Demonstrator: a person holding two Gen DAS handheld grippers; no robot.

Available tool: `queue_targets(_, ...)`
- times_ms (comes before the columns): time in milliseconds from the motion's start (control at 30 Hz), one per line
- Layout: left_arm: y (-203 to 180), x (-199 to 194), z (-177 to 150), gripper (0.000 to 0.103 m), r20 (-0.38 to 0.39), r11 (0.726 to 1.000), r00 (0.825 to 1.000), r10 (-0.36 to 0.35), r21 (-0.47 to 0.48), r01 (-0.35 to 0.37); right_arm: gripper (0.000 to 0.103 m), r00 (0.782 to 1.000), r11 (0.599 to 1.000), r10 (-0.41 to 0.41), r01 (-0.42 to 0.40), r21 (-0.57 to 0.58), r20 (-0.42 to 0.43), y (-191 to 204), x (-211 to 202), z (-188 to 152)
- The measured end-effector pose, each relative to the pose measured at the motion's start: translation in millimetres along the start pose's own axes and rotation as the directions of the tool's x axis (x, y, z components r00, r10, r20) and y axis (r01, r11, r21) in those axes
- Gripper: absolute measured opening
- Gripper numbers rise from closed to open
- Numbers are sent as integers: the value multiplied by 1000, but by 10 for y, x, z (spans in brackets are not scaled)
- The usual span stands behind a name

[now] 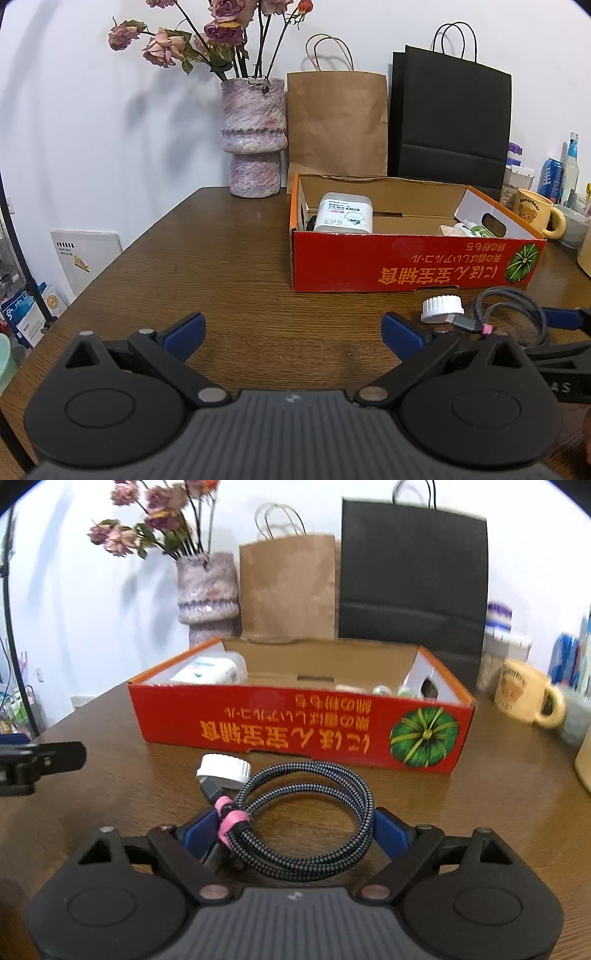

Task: Organize rigid objects
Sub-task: 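Close the right tool on the coiled black braided cable with pink ties, then close the left tool on the white round cap while the right tool holds the cable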

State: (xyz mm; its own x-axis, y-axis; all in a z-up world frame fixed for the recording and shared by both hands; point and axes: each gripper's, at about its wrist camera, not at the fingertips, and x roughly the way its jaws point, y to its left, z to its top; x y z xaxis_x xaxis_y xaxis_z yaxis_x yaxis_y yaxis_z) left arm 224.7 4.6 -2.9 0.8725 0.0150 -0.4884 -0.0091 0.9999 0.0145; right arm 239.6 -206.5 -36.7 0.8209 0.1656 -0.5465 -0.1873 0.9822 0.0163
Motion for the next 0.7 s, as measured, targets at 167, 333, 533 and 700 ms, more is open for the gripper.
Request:
queue_targets(167, 3, 24, -5, 103, -3, 1000, 1000, 6, -9, -6, 88, 998, 1000, -19, 19, 4, 57, -79, -232, -5)
queue_targets(333, -48, 59, -8, 103, -11, 1000, 1000, -10, -4, 10, 88, 994, 996, -51, 44, 74, 95, -333, -340, 20)
queue_targets(533, -293, 112, -3, 103, -32, 999, 999, -37, 33, 38, 88, 991, 989, -76, 61, 132, 109, -633, -377, 13)
queue_targets(700, -577, 297, 10, 103, -79, 997, 996, -43, 56, 47, 89, 989, 985, -91, 72, 154, 120, -819, -400, -5)
